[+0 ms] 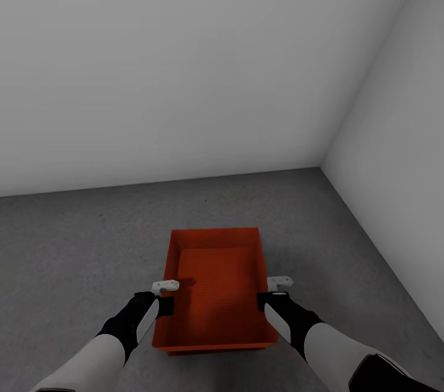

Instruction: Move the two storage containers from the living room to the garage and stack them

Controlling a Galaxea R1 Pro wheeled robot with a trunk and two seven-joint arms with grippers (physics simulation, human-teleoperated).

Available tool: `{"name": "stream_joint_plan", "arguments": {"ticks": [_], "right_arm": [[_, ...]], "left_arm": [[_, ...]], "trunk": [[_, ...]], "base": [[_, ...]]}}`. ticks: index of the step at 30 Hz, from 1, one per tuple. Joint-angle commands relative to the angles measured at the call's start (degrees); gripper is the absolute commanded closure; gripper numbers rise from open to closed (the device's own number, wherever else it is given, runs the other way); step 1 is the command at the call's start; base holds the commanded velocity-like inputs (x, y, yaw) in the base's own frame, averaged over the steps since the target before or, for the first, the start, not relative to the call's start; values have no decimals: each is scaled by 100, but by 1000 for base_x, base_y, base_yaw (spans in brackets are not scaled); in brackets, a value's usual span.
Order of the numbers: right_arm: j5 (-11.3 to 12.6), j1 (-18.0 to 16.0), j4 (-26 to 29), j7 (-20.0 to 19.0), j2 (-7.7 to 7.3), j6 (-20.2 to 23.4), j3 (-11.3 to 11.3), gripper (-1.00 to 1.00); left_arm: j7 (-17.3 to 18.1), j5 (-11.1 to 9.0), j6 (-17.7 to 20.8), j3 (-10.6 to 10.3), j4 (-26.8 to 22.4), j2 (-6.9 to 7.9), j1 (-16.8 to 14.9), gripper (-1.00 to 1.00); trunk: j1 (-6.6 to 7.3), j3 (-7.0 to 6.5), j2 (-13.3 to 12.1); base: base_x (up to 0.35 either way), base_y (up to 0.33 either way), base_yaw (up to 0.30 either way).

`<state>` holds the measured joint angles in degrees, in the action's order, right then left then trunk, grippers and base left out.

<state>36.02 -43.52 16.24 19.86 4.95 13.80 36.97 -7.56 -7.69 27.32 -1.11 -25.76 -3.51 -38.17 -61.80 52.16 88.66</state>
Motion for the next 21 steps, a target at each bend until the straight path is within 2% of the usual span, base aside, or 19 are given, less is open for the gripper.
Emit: {"name": "stream_joint_plan", "arguments": {"ticks": [1,7,13,21], "right_arm": [[-165,-7,19,317,-126,-238,-138,100],[-165,-7,19,317,-126,-238,-138,100],[-165,-7,19,317,-126,-238,-138,100],[-165,-7,19,317,-126,-238,-138,100]], "left_arm": [[-70,104,45,128,-8,8,2,100],[-70,107,45,128,-8,8,2,100],[-70,109,45,126,-8,8,2,100],[-70,107,45,128,-8,8,2,100]], "trunk": [[-22,22,44],[-154,130,284],[-154,130,284],[-308,256,565]], "base": [[0,0,0],[0,0,0],[0,0,0],[0,0,0]]}}
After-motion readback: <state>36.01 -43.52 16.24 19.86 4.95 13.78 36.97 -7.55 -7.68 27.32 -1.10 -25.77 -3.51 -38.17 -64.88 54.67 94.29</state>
